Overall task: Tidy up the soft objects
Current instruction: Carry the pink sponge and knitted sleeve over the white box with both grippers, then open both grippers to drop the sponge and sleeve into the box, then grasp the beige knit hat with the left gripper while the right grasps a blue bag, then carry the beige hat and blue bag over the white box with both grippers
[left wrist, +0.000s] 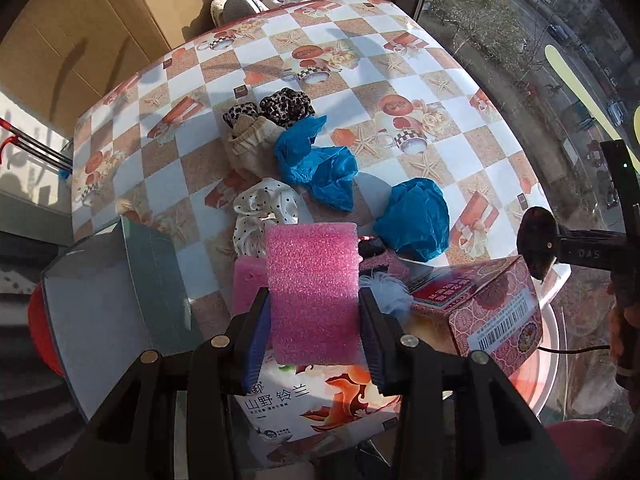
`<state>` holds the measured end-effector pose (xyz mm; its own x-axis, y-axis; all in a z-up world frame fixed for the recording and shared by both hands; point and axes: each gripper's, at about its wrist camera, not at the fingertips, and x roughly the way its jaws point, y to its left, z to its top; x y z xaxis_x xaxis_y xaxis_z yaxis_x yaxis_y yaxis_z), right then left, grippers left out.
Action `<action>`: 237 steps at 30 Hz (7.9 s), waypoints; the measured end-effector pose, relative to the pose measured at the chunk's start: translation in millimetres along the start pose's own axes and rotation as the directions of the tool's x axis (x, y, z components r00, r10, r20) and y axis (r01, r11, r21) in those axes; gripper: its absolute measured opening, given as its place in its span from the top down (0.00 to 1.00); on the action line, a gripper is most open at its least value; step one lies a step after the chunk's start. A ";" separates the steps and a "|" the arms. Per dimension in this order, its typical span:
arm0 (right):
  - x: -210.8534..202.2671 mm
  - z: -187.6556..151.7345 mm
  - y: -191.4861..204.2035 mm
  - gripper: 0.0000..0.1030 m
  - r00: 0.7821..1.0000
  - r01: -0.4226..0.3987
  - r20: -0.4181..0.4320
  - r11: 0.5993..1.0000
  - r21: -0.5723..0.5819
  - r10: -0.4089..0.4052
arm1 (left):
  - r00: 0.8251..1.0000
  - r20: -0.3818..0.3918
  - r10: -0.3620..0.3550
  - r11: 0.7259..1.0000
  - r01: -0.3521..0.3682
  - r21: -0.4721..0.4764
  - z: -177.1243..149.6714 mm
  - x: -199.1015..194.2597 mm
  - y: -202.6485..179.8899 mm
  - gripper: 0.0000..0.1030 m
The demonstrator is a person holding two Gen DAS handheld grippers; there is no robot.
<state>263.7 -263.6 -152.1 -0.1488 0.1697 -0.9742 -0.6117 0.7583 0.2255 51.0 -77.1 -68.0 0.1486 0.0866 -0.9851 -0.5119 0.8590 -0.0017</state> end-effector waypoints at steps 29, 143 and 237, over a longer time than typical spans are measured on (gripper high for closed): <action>-30.5 -136.5 247.0 0.44 0.999 -0.023 0.026 0.862 -0.507 0.042 | 0.987 0.111 0.117 0.933 -0.071 -0.352 -170.8 -58.5 172.9 0.56; -86.2 -8.1 268.7 0.01 0.998 -0.032 0.030 0.928 -0.372 0.046 | 0.961 0.266 -0.071 0.891 0.181 -0.416 -87.9 -37.9 181.0 0.00; -53.6 -75.7 294.4 0.56 0.975 -0.206 -0.013 0.871 -0.445 0.224 | 0.980 0.183 0.079 0.938 -0.011 -0.346 -130.1 -68.6 152.0 0.75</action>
<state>32.8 -97.2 -32.8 -0.2921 0.3269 -0.8988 -0.8482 0.3457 0.4014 -147.1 -18.1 -23.0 0.2601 0.2452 -0.9339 -0.7744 0.6307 -0.0501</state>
